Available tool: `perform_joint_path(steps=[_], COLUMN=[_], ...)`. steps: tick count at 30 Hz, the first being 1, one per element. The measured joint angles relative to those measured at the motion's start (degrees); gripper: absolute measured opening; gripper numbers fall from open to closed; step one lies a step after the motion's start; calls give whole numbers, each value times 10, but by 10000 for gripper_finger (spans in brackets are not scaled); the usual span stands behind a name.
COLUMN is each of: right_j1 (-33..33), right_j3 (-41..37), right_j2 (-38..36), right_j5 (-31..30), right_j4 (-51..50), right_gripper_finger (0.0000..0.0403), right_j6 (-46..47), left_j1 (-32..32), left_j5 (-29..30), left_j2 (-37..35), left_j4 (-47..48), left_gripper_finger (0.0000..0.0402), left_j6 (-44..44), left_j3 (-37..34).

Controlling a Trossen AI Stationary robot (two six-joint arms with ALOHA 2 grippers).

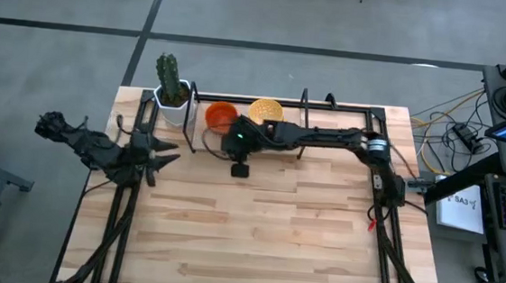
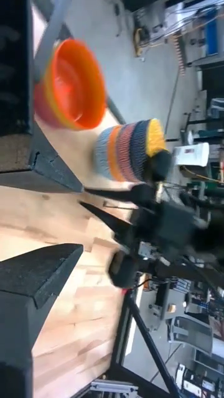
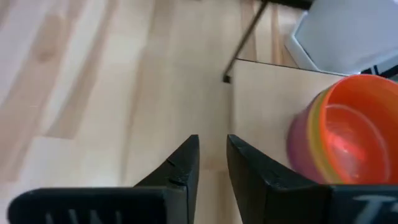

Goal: Place and stack bowls onto a shelf
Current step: Return to Home Position

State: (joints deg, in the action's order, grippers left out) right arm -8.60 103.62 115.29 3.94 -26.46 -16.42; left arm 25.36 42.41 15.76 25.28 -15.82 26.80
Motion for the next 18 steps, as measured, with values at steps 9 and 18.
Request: perform_joint_path(steps=[9,18], right_j1=[16,16], right_j3=[-338,-598], right_j2=[-222,-431], right_j5=[11,40], right_j4=[236,417], right_gripper_finger=[52,52], right_j6=[23,48], left_j1=[0,-7], left_j5=[-12,-8], left_j2=[-3,-16], left_j4=[-67,-69], left_gripper_finger=[126,126], left_j6=[-72,-23], left_j3=[-80,-69])
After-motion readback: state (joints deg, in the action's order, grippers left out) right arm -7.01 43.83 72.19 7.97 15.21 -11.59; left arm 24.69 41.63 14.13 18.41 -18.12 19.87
